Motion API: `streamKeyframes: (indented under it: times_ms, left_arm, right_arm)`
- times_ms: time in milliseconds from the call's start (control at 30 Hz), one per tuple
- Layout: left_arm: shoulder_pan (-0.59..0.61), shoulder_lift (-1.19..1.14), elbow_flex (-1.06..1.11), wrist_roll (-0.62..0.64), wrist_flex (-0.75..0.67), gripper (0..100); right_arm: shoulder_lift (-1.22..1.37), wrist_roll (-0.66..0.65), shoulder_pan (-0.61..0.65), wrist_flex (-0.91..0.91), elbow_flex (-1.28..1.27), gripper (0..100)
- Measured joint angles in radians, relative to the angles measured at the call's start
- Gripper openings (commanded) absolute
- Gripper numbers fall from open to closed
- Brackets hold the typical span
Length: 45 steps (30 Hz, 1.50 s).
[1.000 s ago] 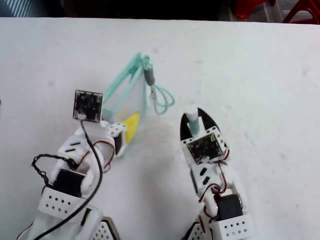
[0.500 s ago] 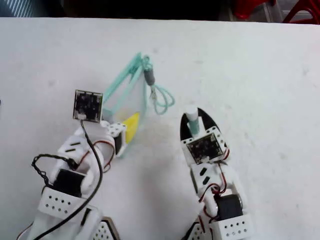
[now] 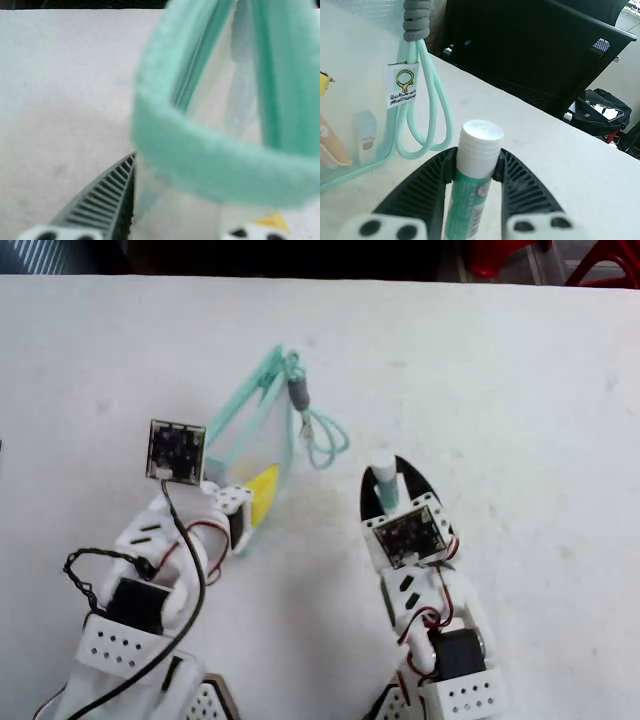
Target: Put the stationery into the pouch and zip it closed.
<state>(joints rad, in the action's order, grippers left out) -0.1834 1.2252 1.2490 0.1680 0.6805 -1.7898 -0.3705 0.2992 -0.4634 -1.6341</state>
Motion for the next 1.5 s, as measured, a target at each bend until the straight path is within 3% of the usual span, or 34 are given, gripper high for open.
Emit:
streamKeyframes:
  times_ms: [200,433,933,1133,1500]
  left_arm:
    - [-0.009,0.000,0.000,0.000,0.000,25]
    - [-0.054,0.000,0.000,-0.002,0.003,25]
    - [-0.115,0.008,0.000,-0.075,0.021,25]
    - [-0.115,0.008,0.000,-0.075,0.021,25]
    - [-0.117,0.008,0.000,-0.075,0.021,25]
  right_arm:
    - [0.000,0.002,-0.014,0.000,0.140,1.6]
    - [0.028,0.002,0.081,0.000,0.460,1.5]
    - [0.988,0.146,0.302,-0.362,1.430,1.6]
    - [1.169,0.175,0.307,-0.364,1.510,1.6]
    - [1.188,0.209,0.310,-0.459,1.528,1.6]
